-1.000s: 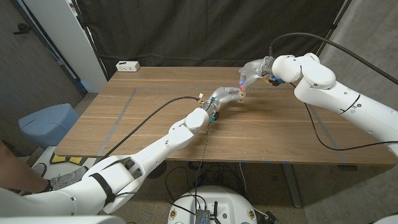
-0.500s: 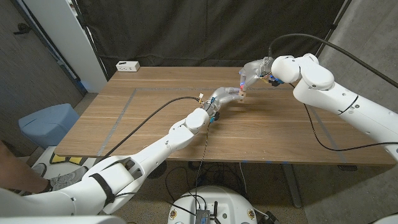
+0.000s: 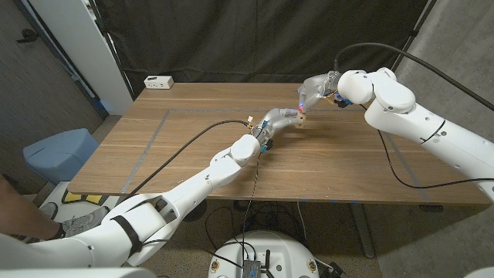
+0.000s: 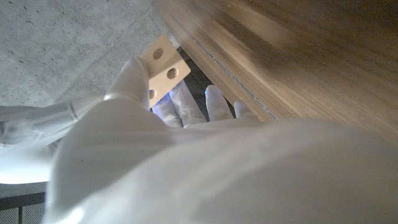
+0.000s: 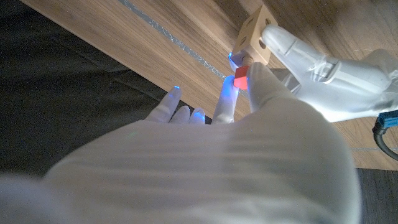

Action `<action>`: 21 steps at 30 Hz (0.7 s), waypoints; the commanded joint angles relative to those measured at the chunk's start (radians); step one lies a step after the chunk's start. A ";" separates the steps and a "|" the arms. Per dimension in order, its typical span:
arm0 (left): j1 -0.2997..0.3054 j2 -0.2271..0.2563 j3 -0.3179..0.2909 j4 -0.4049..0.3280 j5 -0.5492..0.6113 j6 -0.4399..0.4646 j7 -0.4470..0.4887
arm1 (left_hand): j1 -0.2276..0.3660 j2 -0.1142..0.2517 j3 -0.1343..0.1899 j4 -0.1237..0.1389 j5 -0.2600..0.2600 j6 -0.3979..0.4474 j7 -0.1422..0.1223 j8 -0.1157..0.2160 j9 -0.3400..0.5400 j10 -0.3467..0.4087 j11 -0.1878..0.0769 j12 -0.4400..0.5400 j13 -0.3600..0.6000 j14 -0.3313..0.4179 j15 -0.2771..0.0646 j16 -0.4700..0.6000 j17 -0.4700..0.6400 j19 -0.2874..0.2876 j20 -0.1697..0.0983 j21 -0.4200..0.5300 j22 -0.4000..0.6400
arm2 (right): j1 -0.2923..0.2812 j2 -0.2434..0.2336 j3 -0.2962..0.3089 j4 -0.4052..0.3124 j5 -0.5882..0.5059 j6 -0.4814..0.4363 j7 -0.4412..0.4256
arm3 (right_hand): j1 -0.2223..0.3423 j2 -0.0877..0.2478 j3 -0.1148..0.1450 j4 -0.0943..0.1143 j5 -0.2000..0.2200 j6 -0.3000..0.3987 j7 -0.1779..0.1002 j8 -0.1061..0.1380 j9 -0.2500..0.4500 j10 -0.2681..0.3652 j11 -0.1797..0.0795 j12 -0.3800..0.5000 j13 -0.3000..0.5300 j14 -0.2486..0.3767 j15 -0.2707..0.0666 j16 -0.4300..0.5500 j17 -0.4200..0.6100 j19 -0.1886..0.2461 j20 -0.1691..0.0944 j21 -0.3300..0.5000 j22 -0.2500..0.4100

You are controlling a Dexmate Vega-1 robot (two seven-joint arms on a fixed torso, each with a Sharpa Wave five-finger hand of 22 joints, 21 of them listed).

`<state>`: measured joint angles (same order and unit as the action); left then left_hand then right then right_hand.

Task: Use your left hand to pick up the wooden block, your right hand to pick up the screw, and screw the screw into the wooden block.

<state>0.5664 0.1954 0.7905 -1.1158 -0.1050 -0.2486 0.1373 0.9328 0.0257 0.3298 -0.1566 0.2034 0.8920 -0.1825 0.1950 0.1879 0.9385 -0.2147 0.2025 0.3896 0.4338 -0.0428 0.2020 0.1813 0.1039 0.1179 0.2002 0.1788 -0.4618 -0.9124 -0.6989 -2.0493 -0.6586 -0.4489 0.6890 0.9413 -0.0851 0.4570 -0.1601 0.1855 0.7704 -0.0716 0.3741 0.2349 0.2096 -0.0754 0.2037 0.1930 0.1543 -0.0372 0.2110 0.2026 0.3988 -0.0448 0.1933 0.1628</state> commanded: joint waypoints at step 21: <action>0.004 0.002 0.003 -0.011 0.001 0.013 -0.001 | 0.017 0.038 0.007 0.003 0.006 0.022 0.009 0.007 0.005 0.005 -0.002 0.007 0.033 0.005 -0.072 0.000 0.000 0.002 0.003 0.004 0.004 | -0.017 -0.005 0.016 0.002 0.029 -0.002 -0.012 | -0.004 0.006 0.011 0.004 -0.005 0.051 0.005 0.031 0.010 0.036 0.008 0.005 0.003 0.024 -0.032 0.010 0.004 0.022 -0.022 0.002 0.003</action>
<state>0.5661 0.1940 0.7929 -1.1188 -0.1037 -0.2414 0.1349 0.9328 0.0257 0.3299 -0.1565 0.2037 0.8920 -0.1825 0.1951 0.1887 0.9353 -0.2147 0.2043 0.3896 0.4338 -0.0428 0.2020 0.1813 0.1039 0.1179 0.2002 0.1788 -0.4719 -0.9143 -0.6870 -2.0454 -0.6408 -0.4434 0.6828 0.9412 -0.0851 0.4605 -0.1565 0.1810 0.8091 -0.0684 0.3970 0.2397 0.2350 -0.0710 0.2037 0.1930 0.1716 -0.0376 0.2147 0.2025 0.4114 -0.0464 0.1933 0.1629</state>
